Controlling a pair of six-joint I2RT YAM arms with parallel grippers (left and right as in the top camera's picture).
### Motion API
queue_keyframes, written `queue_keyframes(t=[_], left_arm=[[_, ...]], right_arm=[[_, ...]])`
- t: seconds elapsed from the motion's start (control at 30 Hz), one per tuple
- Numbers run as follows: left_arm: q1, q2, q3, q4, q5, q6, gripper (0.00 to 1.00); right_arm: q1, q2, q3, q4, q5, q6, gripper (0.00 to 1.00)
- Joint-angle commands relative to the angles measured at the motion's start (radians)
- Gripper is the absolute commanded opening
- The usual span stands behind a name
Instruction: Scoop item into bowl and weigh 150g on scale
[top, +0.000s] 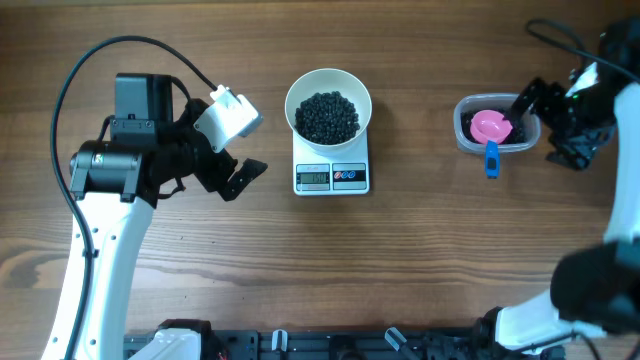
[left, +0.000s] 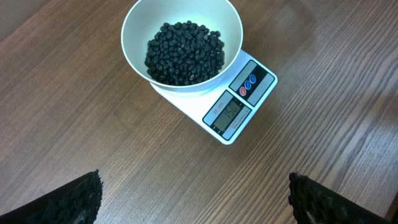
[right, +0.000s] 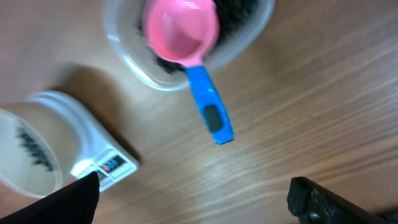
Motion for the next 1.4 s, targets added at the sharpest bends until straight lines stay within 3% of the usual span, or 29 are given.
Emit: queue_keyframes(t=[0.0,0.27,0.37,0.53,0.77,0.87,0.97,1.23,1.37], left_arm=[[0.000,0.004,-0.006,0.002,0.004,-0.006,1.00],[0.000,0.004,-0.006,0.002,0.004,-0.006,1.00],[0.000,0.004,-0.006,0.002,0.004,-0.006,1.00],[0.000,0.004,-0.006,0.002,0.004,-0.006,1.00],[0.000,0.004,-0.006,0.002,0.004,-0.006,1.00],[0.000,0.004,-0.006,0.002,0.004,-0.006,1.00],[0.000,0.004,-0.006,0.002,0.004,-0.006,1.00],[0.000,0.004,-0.006,0.002,0.004,-0.006,1.00],[0.000,0.004,-0.006,0.002,0.004,-0.006,1.00]], right_arm=[[-0.001,-0.148,0.024,0.018,-0.076,0.005,1.00],[0.003,-0.432,0.024,0.121,-0.085,0.222,1.00],[0.003,-0.478,0.024,0.122,-0.085,0.371,1.00],[0.003,-0.488,0.023,0.027,-0.079,0.431,0.99],[0.003,-0.505,0.021,0.018,0.104,0.206,1.00],[0.034,-0.580,-0.042,0.208,0.216,0.035,1.00],[0.074,-0.719,-0.227,0.456,0.253,-0.076,1.00],[0.092,-1.184,-0.978,1.168,0.252,-0.088,1.00],[0.173,-1.376,-1.247,1.331,0.303,-0.088,1.00]])
